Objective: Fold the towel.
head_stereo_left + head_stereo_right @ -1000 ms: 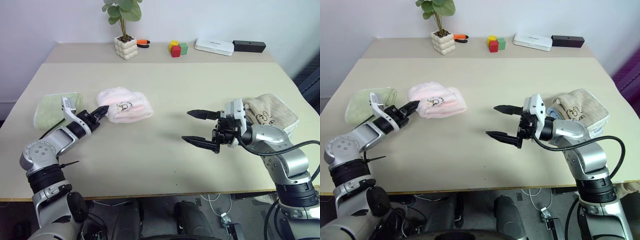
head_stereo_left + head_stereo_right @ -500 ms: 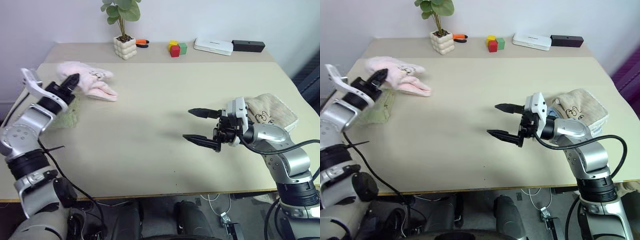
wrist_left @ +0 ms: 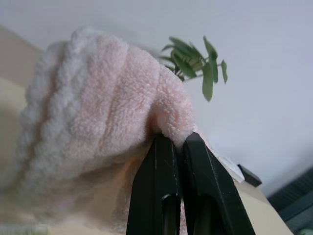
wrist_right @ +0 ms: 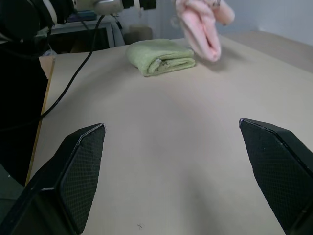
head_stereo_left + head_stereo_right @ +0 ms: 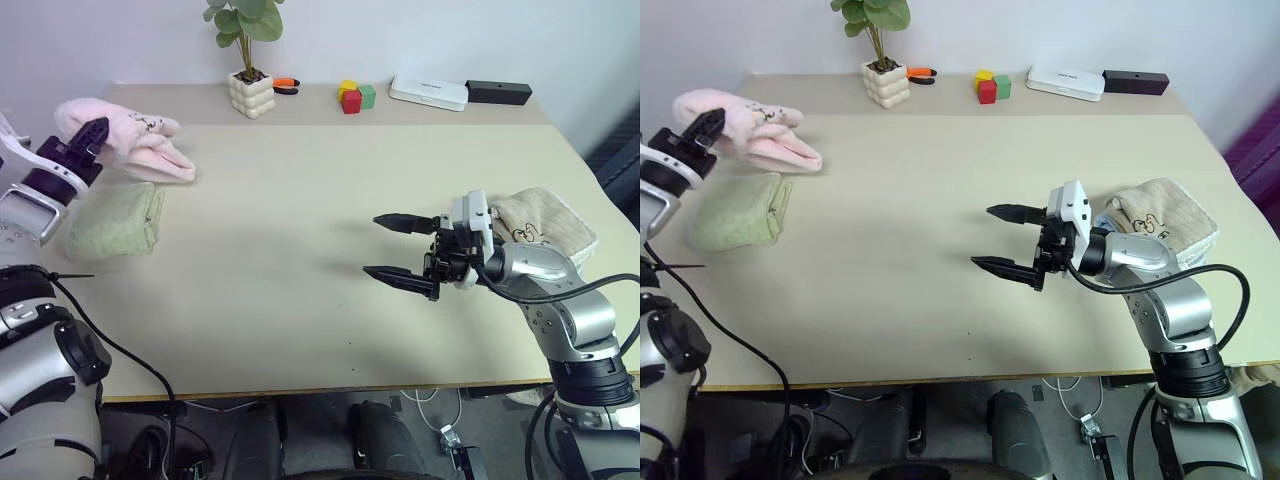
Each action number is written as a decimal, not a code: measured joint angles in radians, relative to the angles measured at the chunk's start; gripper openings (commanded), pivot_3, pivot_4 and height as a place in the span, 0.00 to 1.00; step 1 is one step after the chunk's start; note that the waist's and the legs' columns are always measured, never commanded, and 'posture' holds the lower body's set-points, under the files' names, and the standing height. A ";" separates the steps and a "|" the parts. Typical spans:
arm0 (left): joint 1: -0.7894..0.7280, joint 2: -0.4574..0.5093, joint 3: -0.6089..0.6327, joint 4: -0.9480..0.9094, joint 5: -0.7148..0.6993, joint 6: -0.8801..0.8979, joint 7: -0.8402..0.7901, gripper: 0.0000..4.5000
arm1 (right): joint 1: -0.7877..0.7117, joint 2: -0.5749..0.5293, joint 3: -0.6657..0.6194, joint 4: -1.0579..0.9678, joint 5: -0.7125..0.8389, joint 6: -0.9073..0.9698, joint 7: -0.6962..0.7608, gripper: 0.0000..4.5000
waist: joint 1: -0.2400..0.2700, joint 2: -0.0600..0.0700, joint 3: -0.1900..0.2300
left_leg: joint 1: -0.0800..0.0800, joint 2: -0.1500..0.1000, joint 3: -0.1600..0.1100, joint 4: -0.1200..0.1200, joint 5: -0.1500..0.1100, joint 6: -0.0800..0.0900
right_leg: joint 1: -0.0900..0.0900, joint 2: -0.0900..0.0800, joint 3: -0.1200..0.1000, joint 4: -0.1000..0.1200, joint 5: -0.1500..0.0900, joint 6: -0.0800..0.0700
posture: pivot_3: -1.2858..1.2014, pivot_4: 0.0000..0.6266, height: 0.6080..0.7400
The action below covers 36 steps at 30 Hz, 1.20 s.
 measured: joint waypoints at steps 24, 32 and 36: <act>0.634 -0.178 0.262 -0.600 -0.174 0.148 0.181 0.01 | -0.012 -0.022 0.001 0.058 -0.019 -0.025 0.047 1.00 | 0.002 -0.001 0.001 | 0.001 0.001 0.001 0.001 0.000 0.000 | 0.000 -0.003 0.000 0.002 -0.001 -0.001 | 0.52 0.24 0.96; 0.746 -0.282 0.294 -0.726 -0.240 0.127 0.308 0.01 | -0.030 -0.021 0.003 0.084 -0.041 -0.039 0.059 1.00 | -0.003 -0.002 0.000 | 0.001 0.001 0.001 0.000 0.000 0.000 | 0.000 -0.003 0.000 0.002 -0.001 -0.003 | 0.52 0.24 0.96; 0.787 -0.300 0.319 -0.721 -0.253 0.104 0.348 0.14 | -0.030 -0.021 0.003 0.084 -0.042 -0.041 0.063 1.00 | -0.003 -0.002 0.000 | 0.001 0.001 0.001 0.000 0.000 0.000 | 0.000 -0.003 0.000 0.002 -0.002 -0.003 | 0.52 0.24 0.96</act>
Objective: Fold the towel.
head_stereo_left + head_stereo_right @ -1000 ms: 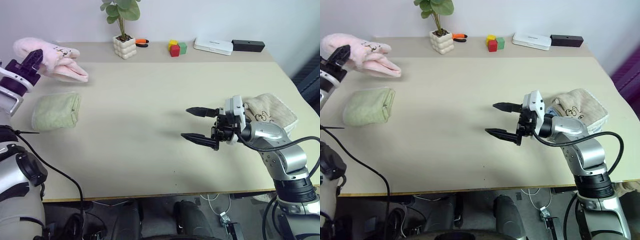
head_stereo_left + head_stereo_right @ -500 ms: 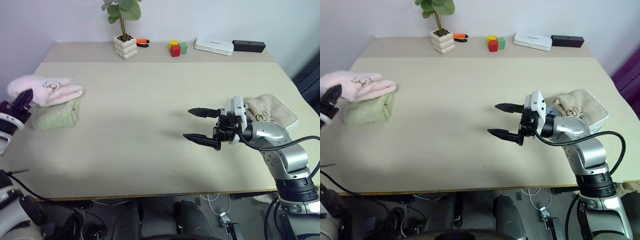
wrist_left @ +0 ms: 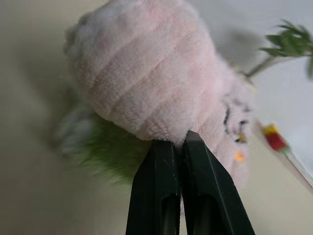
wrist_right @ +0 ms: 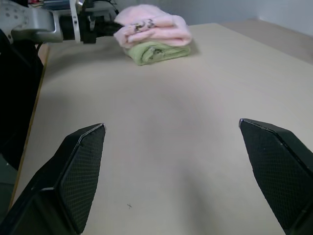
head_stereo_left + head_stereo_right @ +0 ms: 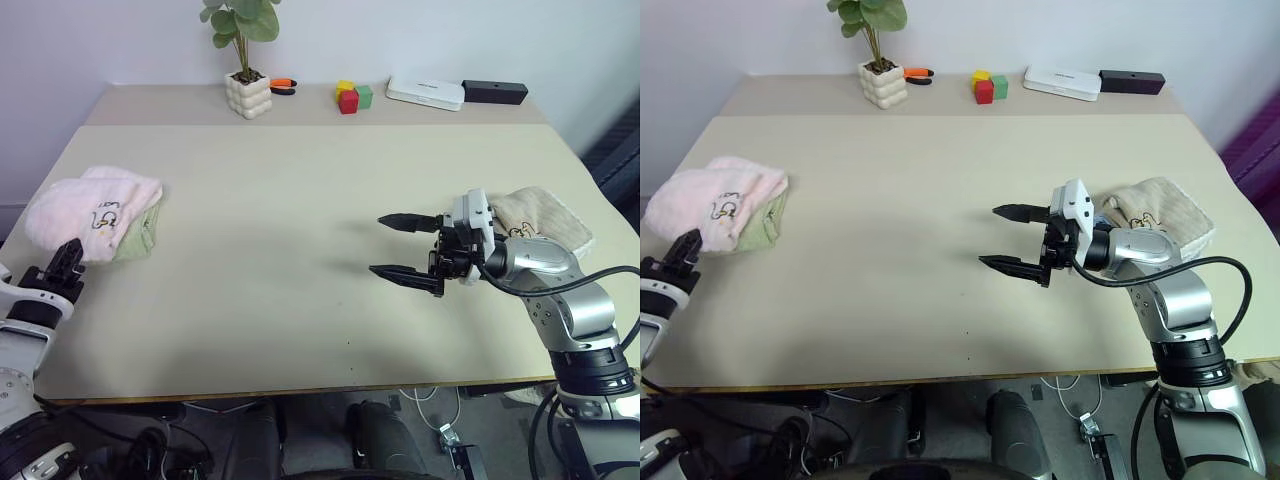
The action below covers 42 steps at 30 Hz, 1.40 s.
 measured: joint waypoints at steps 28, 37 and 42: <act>0.281 0.208 -0.246 -0.395 -0.248 0.192 -0.541 0.99 | 0.029 -0.003 -0.093 0.011 0.057 0.013 0.007 1.00 | -0.001 0.004 0.000 | 0.000 -0.003 0.001 -0.006 -0.003 -0.003 | 0.001 -0.018 -0.002 -0.012 0.001 -0.011 | 0.52 0.24 0.96; -0.130 0.262 -0.519 -0.219 0.036 -0.046 -0.682 0.99 | 0.024 -0.005 -0.118 0.006 0.070 0.006 0.005 1.00 | -0.002 0.006 -0.001 | 0.000 -0.003 0.007 -0.010 -0.001 0.002 | 0.000 -0.009 -0.004 -0.016 0.002 -0.012 | 0.52 0.24 0.96; -0.217 0.211 -0.608 -0.114 0.121 -0.118 -0.723 0.99 | 0.025 -0.023 -0.130 0.001 0.070 0.007 -0.009 1.00 | 0.002 0.006 -0.001 | -0.001 0.000 0.008 -0.009 -0.001 0.002 | 0.000 -0.003 -0.004 -0.016 0.005 -0.006 | 0.52 0.24 0.96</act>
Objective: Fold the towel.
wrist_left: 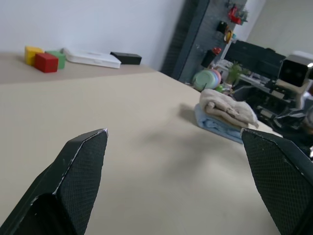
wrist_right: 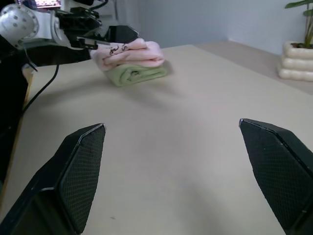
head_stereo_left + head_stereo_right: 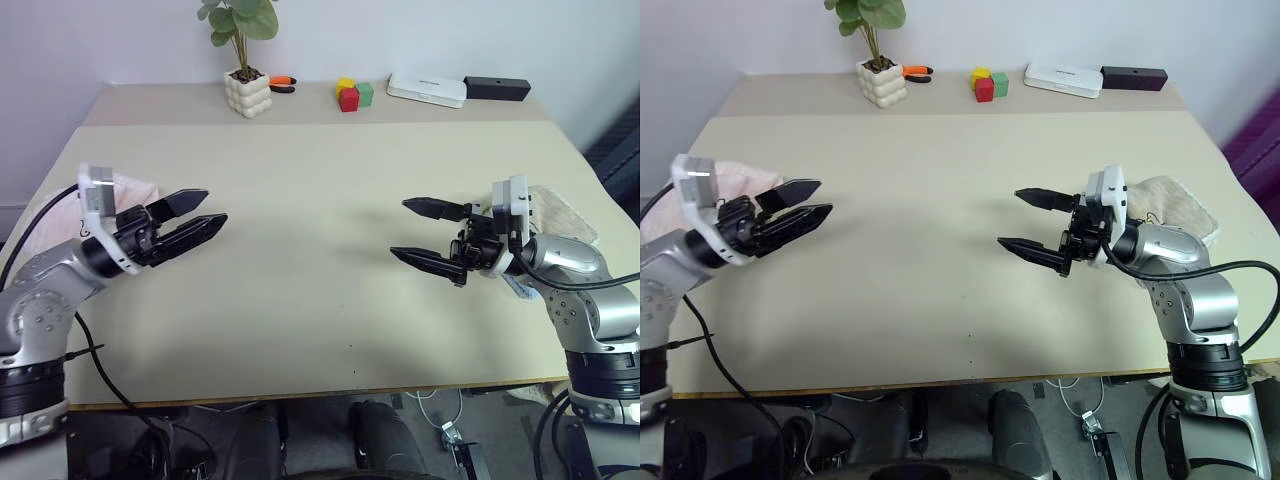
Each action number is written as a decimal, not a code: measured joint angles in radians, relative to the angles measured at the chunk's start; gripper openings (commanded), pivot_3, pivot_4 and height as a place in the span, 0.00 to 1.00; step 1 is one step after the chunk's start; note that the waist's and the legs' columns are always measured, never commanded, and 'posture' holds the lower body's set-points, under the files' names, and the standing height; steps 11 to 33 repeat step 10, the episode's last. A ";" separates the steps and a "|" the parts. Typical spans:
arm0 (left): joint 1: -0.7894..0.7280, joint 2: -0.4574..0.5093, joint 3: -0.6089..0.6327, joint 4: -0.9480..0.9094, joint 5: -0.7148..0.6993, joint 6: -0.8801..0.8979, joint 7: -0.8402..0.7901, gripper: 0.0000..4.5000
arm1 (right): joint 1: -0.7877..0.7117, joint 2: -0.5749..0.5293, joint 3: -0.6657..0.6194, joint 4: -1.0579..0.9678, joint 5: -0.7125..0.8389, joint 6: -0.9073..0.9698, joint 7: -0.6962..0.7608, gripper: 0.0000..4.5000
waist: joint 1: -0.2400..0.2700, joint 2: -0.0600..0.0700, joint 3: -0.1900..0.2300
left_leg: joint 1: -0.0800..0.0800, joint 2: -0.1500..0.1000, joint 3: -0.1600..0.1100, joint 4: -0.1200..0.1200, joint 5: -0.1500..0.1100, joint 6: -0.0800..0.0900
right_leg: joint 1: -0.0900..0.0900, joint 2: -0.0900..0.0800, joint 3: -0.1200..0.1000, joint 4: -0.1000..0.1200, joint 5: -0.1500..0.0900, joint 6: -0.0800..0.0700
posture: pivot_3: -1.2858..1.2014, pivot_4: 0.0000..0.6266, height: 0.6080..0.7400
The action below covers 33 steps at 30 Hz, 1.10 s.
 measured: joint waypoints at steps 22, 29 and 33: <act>-0.087 -0.056 -0.066 0.185 0.106 -0.088 -0.097 0.99 | 0.109 -0.044 -0.054 -0.120 0.023 0.052 -0.071 1.00 | 0.001 0.000 0.000 | -0.001 0.002 -0.002 0.006 0.000 0.000 | 0.002 0.003 0.000 0.002 0.001 0.003 | 0.52 0.24 0.96; -0.087 -0.056 -0.066 0.185 0.106 -0.088 -0.097 0.99 | 0.109 -0.044 -0.054 -0.120 0.023 0.052 -0.071 1.00 | 0.001 0.000 0.000 | -0.001 0.002 -0.002 0.006 0.000 0.000 | 0.002 0.003 0.000 0.002 0.001 0.003 | 0.52 0.24 0.96; -0.087 -0.056 -0.066 0.185 0.106 -0.088 -0.097 0.99 | 0.109 -0.044 -0.054 -0.120 0.023 0.052 -0.071 1.00 | 0.001 0.000 0.000 | -0.001 0.002 -0.002 0.006 0.000 0.000 | 0.002 0.003 0.000 0.002 0.001 0.003 | 0.52 0.24 0.96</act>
